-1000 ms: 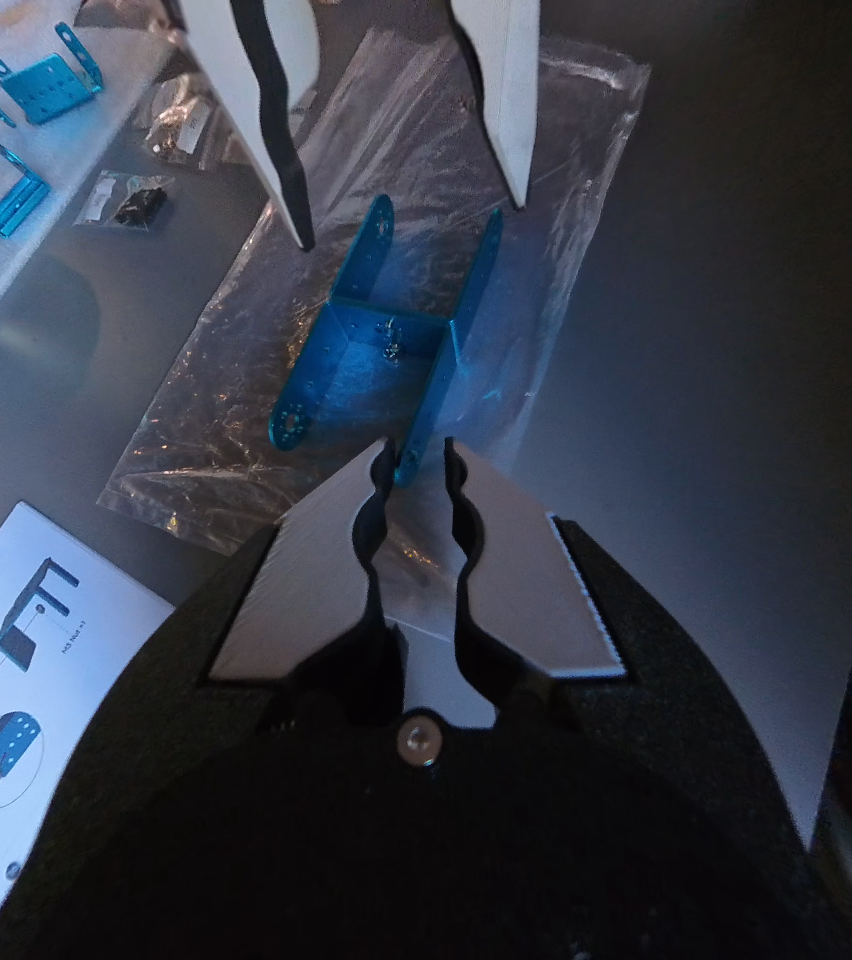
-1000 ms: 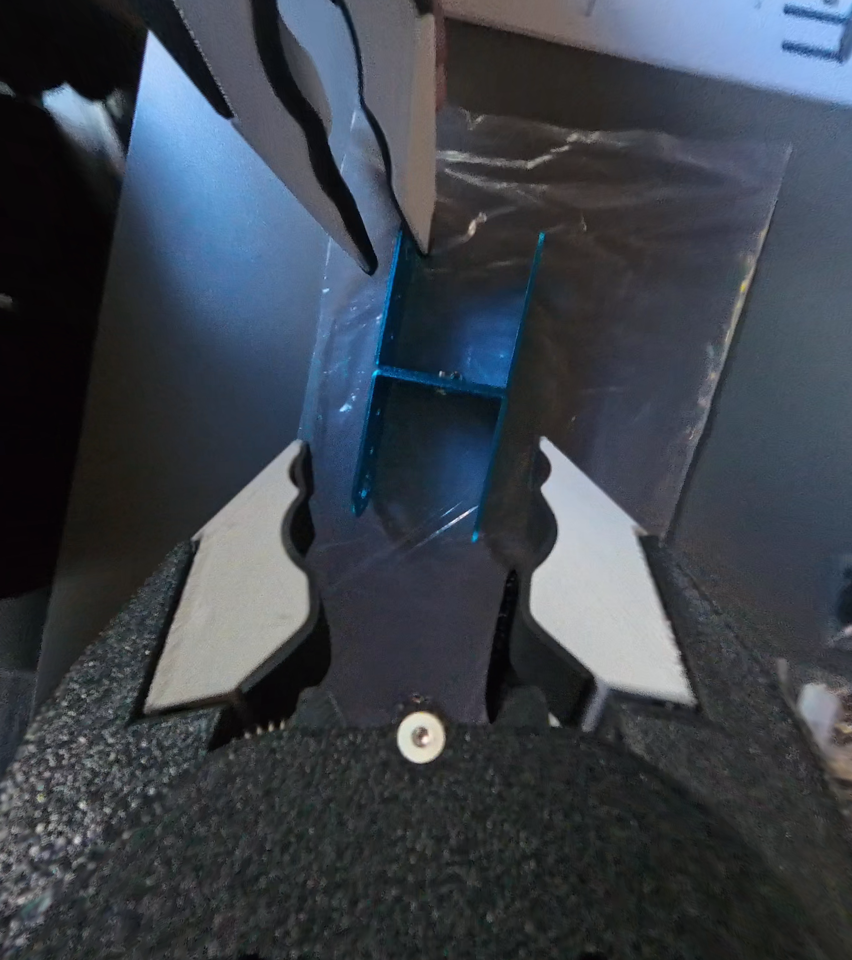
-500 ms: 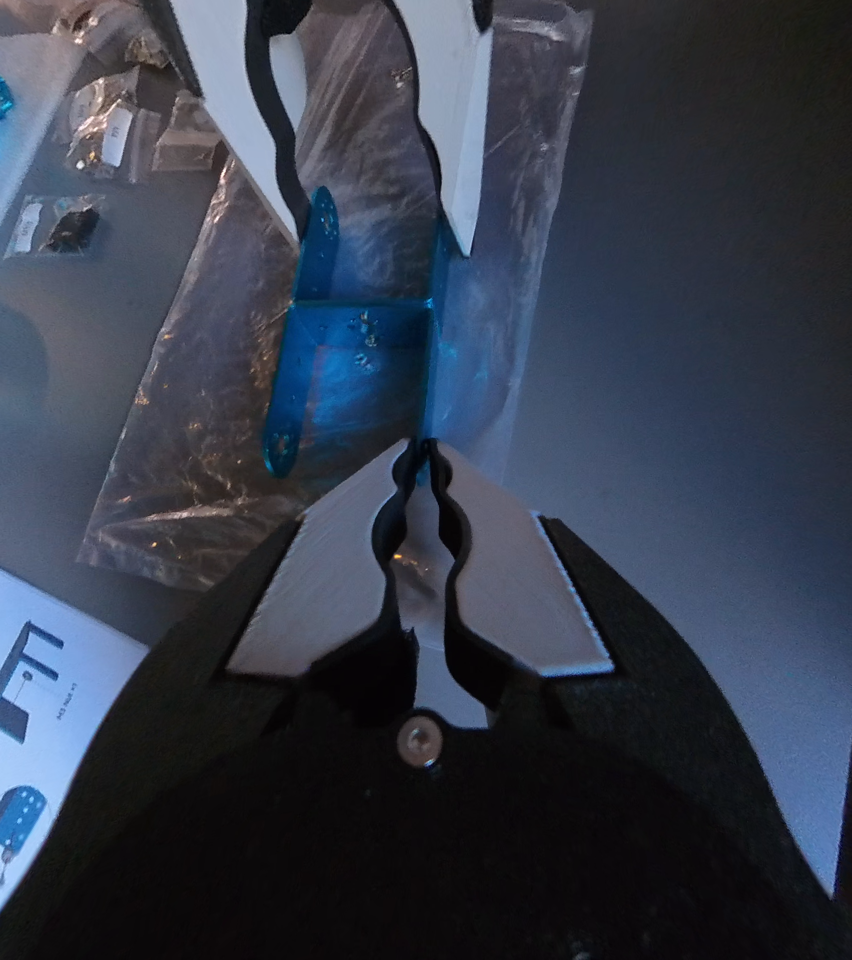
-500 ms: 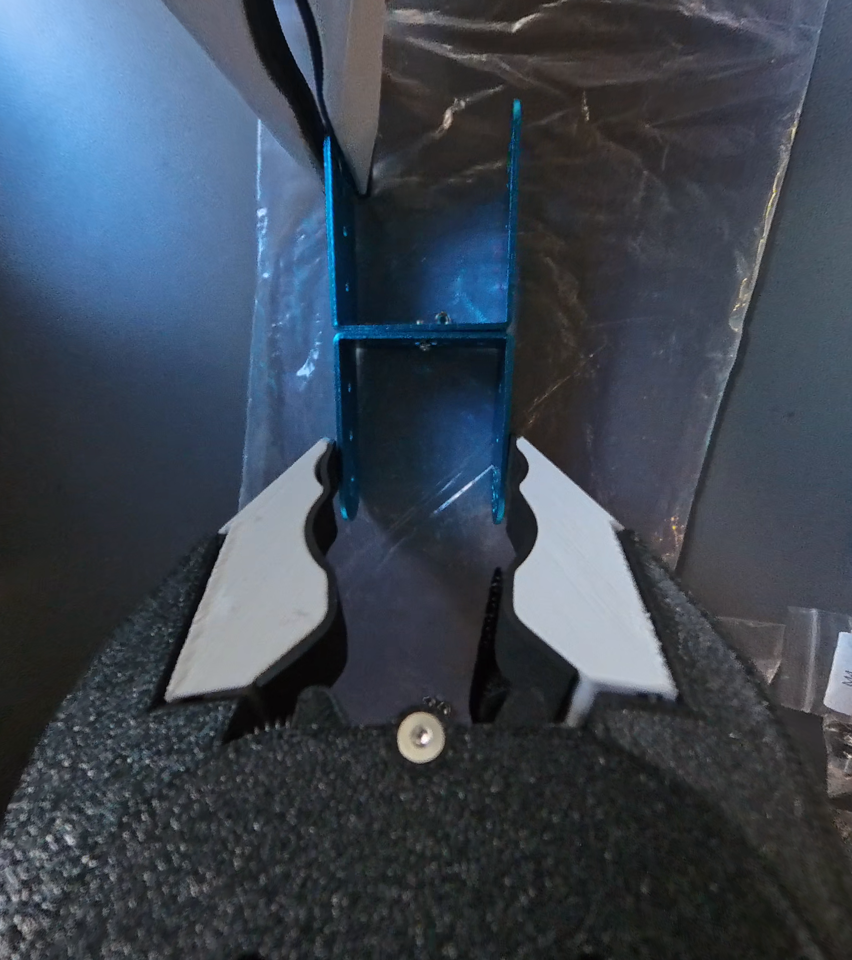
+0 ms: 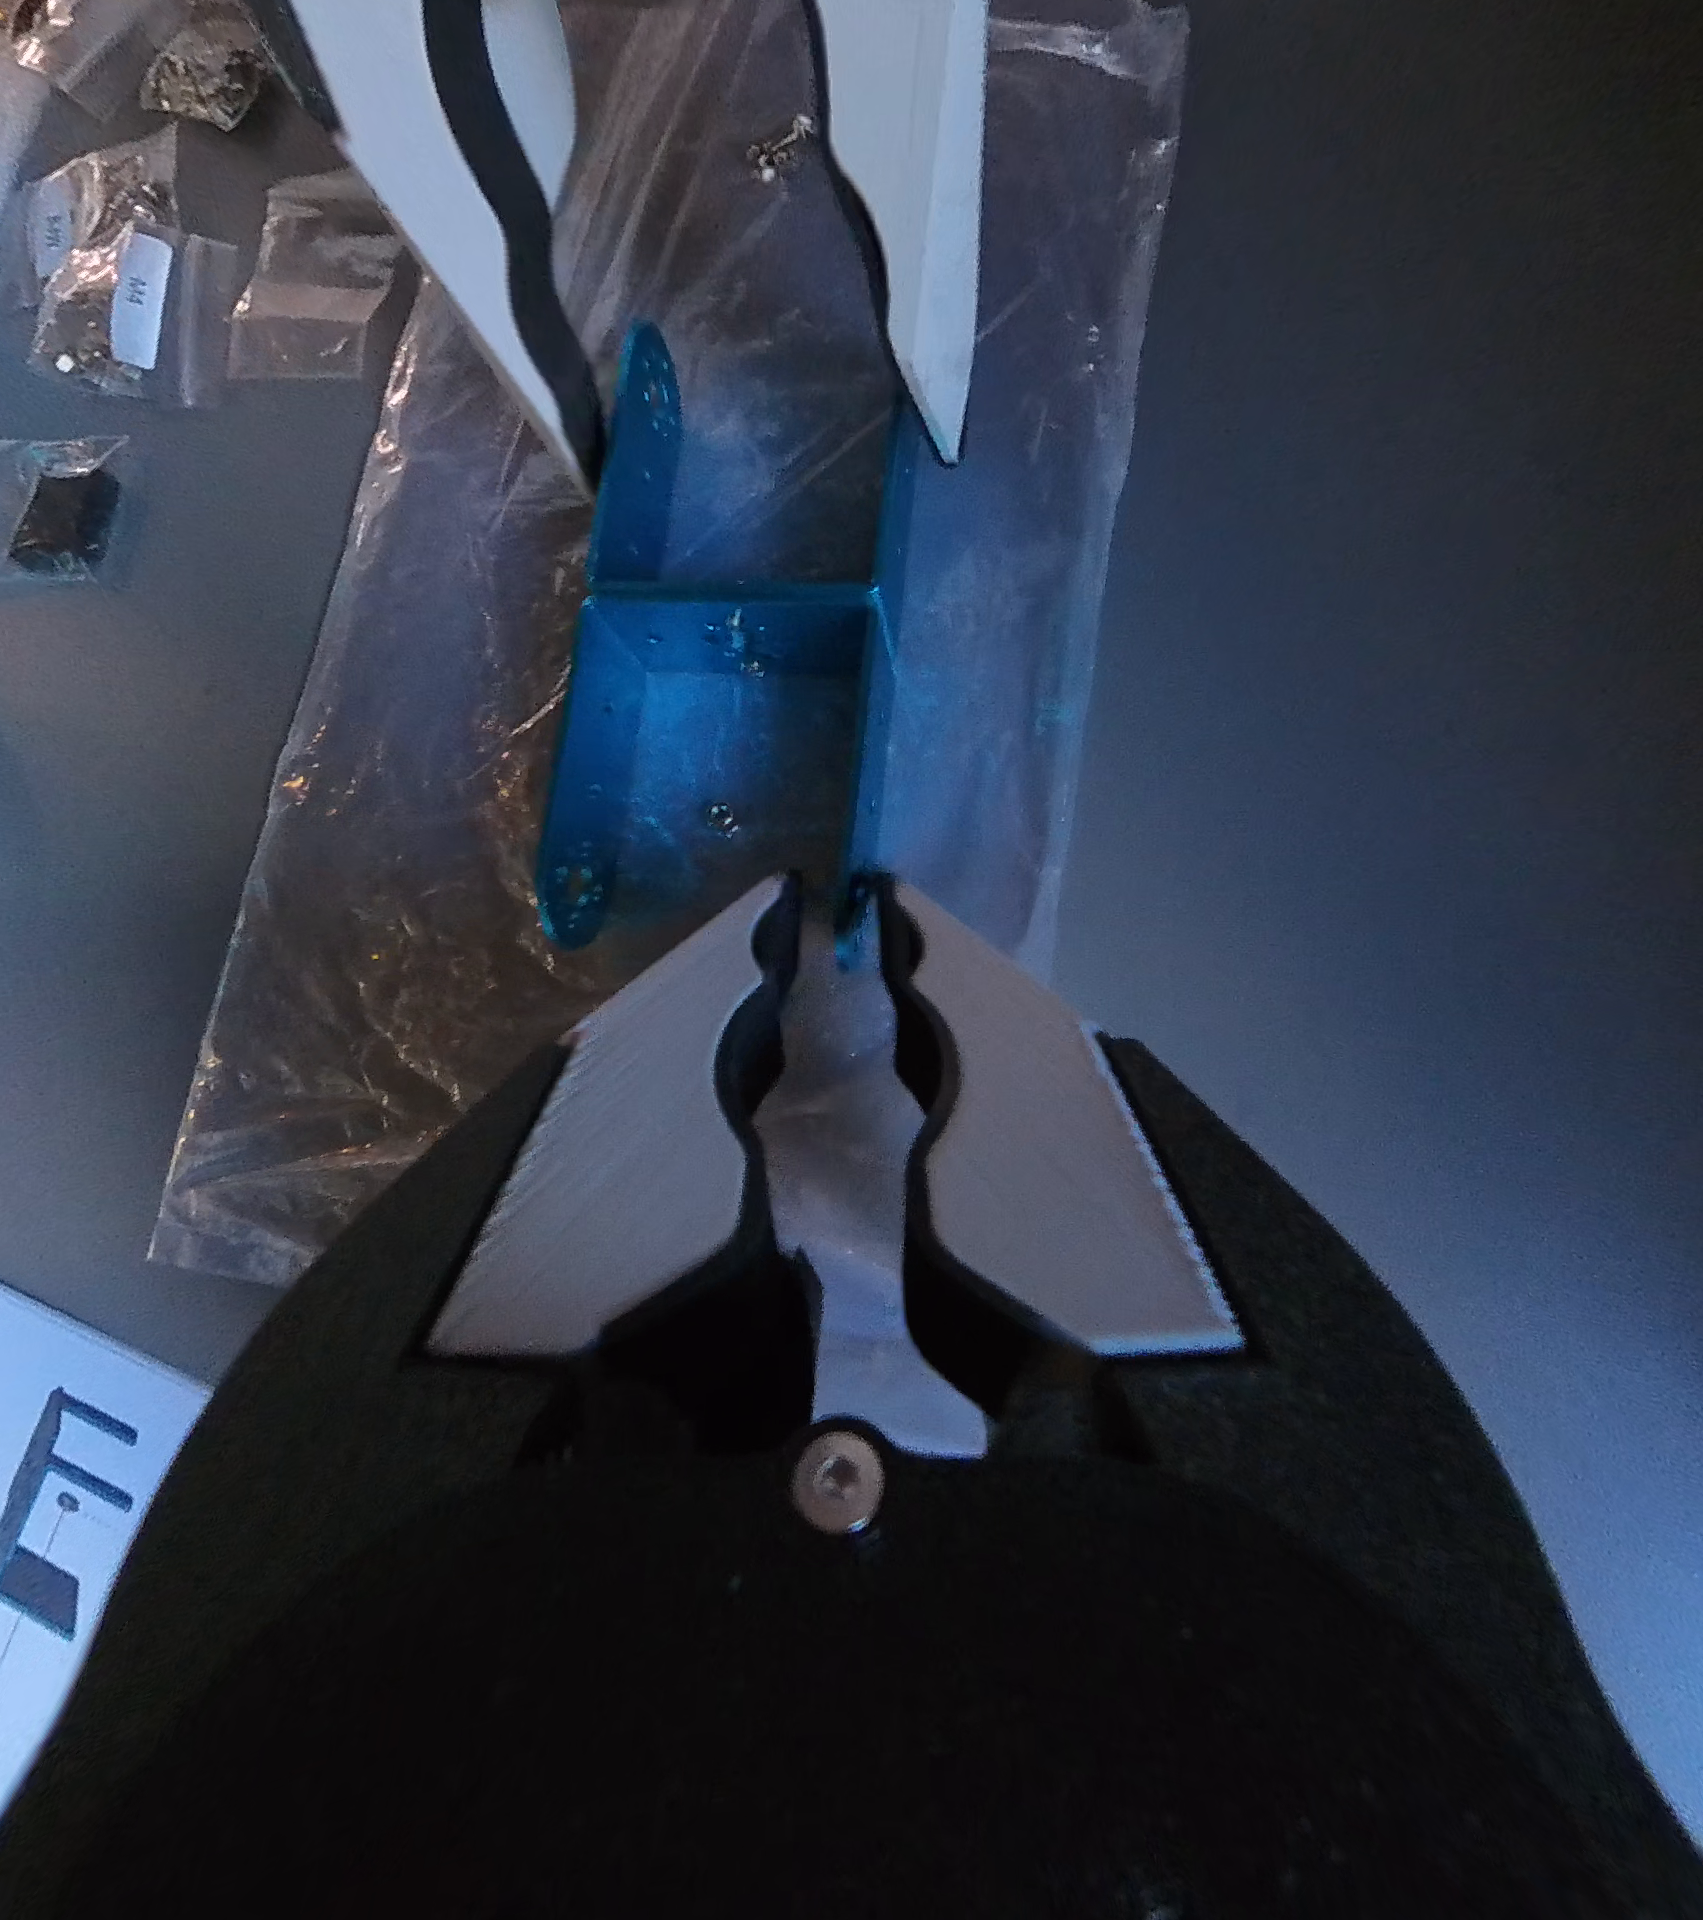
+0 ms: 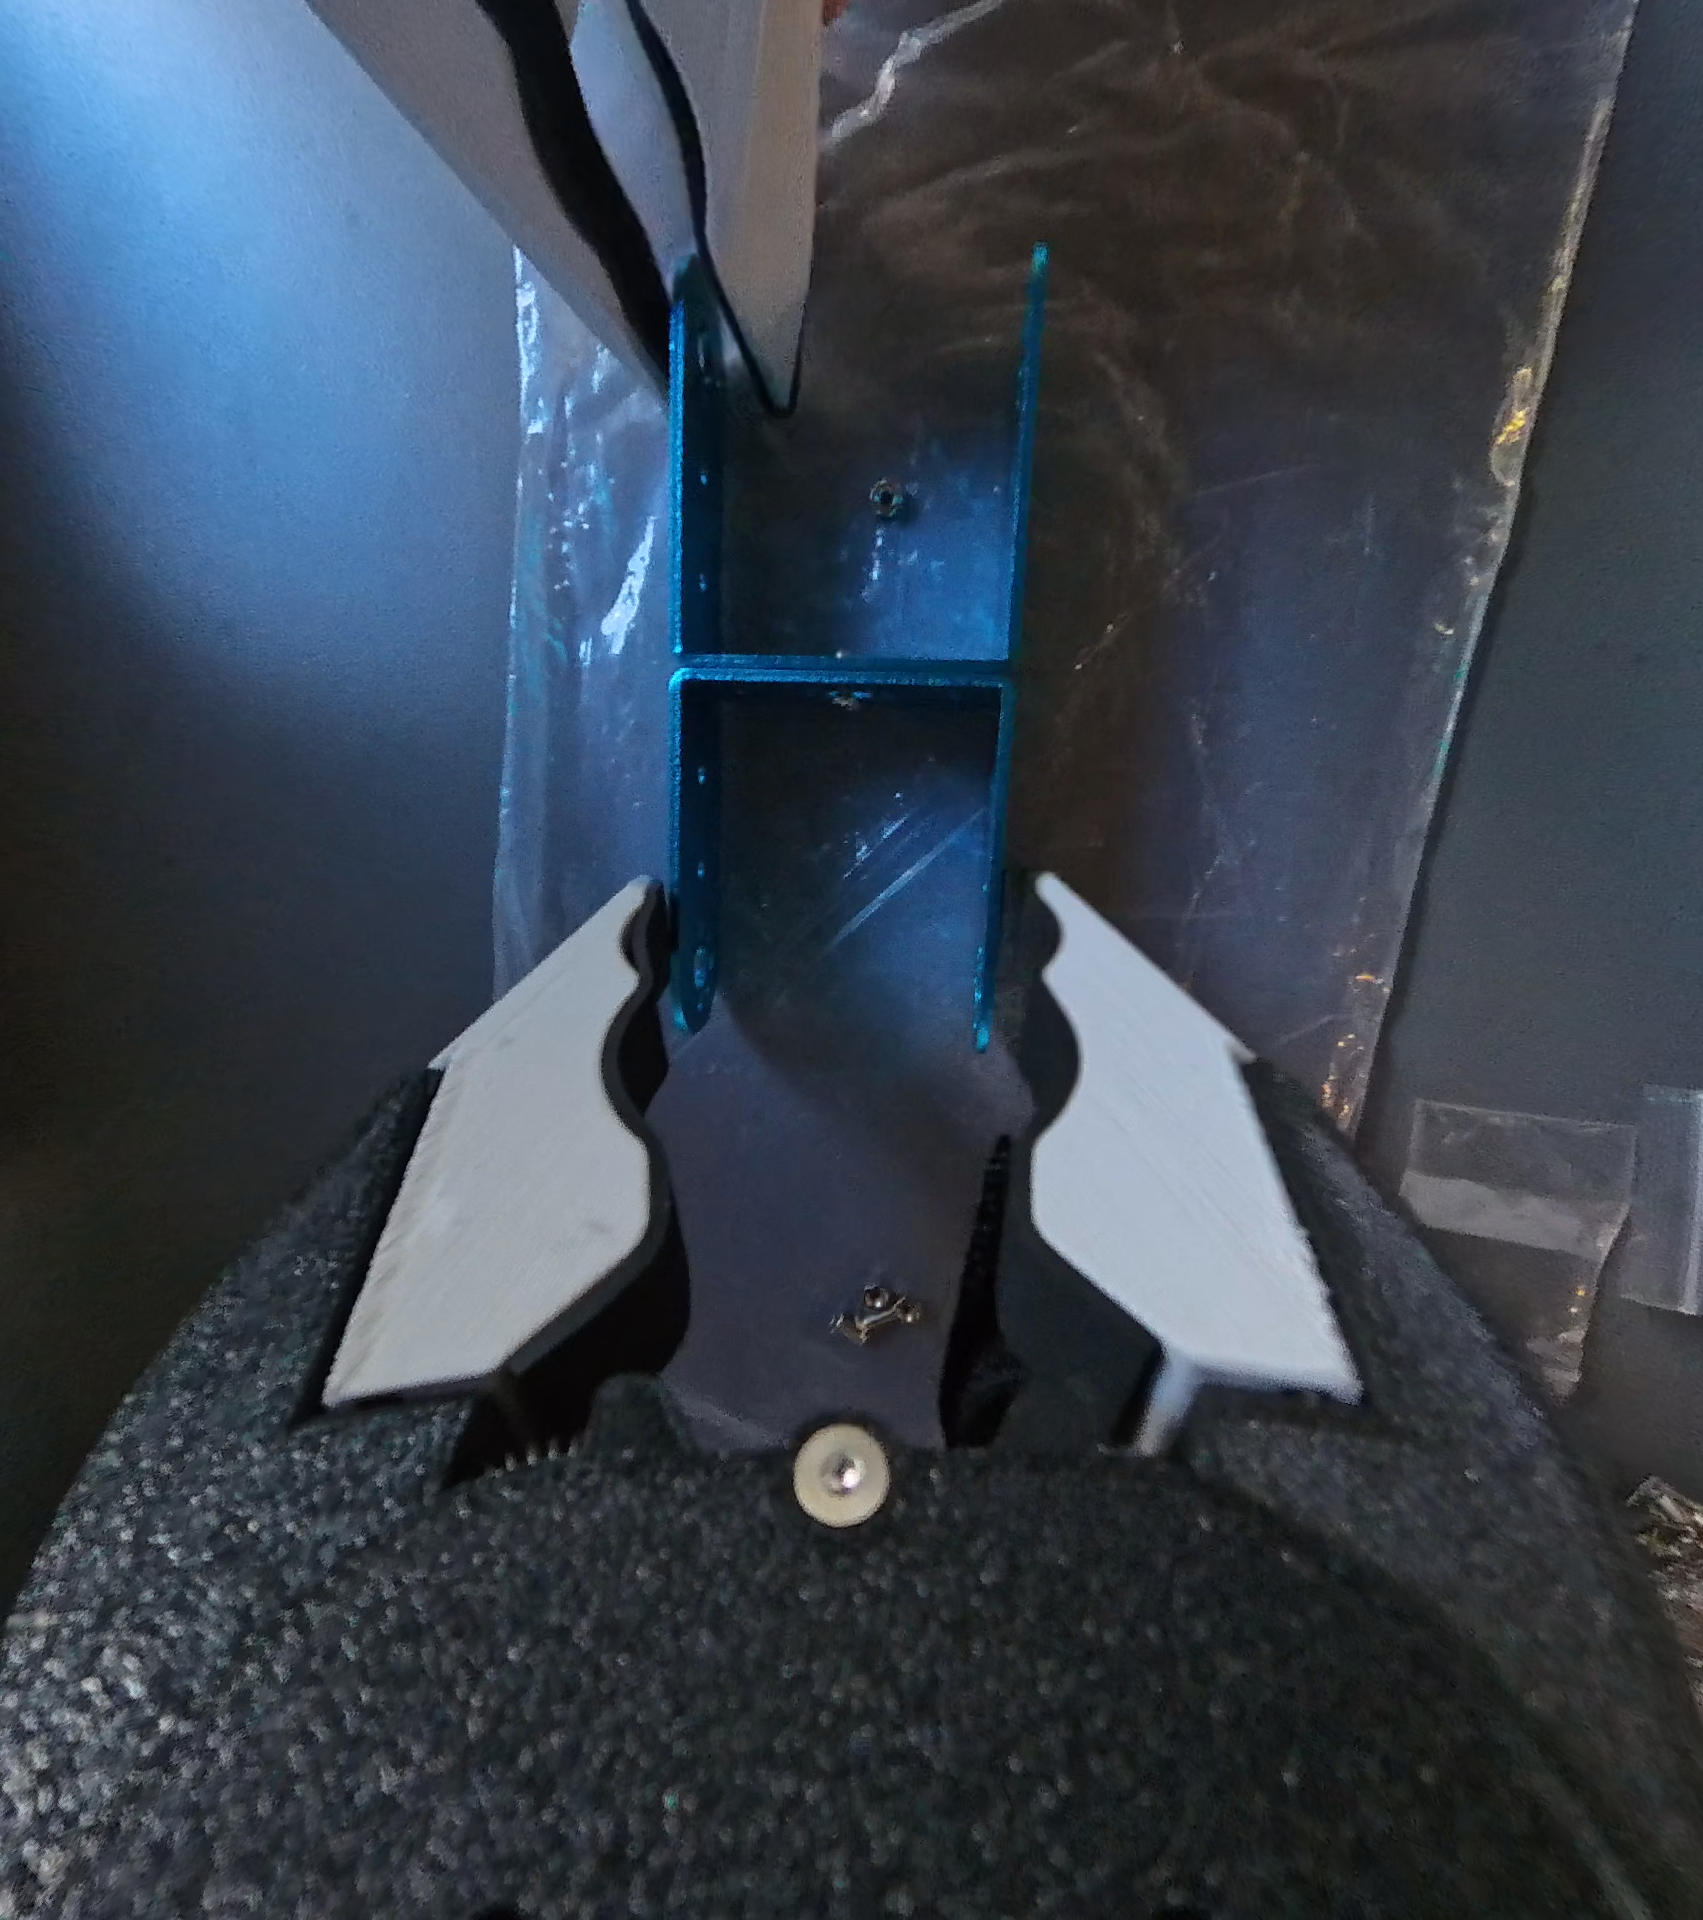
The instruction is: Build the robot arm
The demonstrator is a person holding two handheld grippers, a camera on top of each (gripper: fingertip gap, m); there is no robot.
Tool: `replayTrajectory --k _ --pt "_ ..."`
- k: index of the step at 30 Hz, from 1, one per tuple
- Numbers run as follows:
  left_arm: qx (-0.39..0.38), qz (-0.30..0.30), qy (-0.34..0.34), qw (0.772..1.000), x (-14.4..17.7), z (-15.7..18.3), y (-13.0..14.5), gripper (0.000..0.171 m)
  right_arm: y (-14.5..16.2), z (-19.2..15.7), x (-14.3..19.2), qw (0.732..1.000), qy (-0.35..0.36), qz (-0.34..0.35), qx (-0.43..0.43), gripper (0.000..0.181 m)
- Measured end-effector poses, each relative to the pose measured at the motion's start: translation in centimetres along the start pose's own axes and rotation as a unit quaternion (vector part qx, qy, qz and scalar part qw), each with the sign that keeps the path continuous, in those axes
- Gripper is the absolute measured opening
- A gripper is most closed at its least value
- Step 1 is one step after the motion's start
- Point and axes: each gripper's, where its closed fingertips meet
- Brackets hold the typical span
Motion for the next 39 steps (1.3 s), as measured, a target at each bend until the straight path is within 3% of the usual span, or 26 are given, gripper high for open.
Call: replayTrajectory --k 2,4,7,11,16,26,32,39 --pt "0.008 0.015 0.013 1.0 0.5 0.1 -0.2 0.032 -0.2 0.2 0.2 1.0 0.003 0.016 -0.002 0.078" --pt "0.008 0.044 0.027 0.999 1.5 -0.1 -0.7 0.032 -0.4 0.6 1.2 0.999 0.019 0.043 -0.003 0.079" --pt "0.025 0.094 0.03 0.995 2.7 -1.9 -2.1 0.03 -0.7 1.1 3.6 0.991 0.066 0.113 -0.013 0.077" --pt "0.015 0.092 0.051 0.994 1.1 -2.7 -2.4 0.015 -1.2 -0.6 5.5 0.956 0.104 0.269 -0.06 0.065" --pt "0.005 0.058 0.073 0.996 -0.8 -2.0 -1.5 0.01 0.3 -2.0 6.0 0.939 0.129 0.307 -0.078 0.059" --pt "0.02 0.023 0.069 0.997 -1.5 -2.3 -0.7 0.017 0.0 -3.2 5.3 0.947 0.101 0.296 -0.068 0.058" --pt "0.009 0.008 0.073 0.997 -1.7 -1.8 -0.8 0.002 0.1 -3.3 4.9 0.949 0.086 0.294 -0.076 0.056" --pt "-0.028 -0.018 0.055 0.998 -1.8 -1.8 -0.8 0.0 -0.5 -4.0 4.9 0.947 0.075 0.304 -0.076 0.05"
Point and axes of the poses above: each gripper's, where its closed fingertips meet, x back along the fingers, y out of its underside, z = x × y across the jaws, and after that the axes turned 6 degrees about z, right-handed
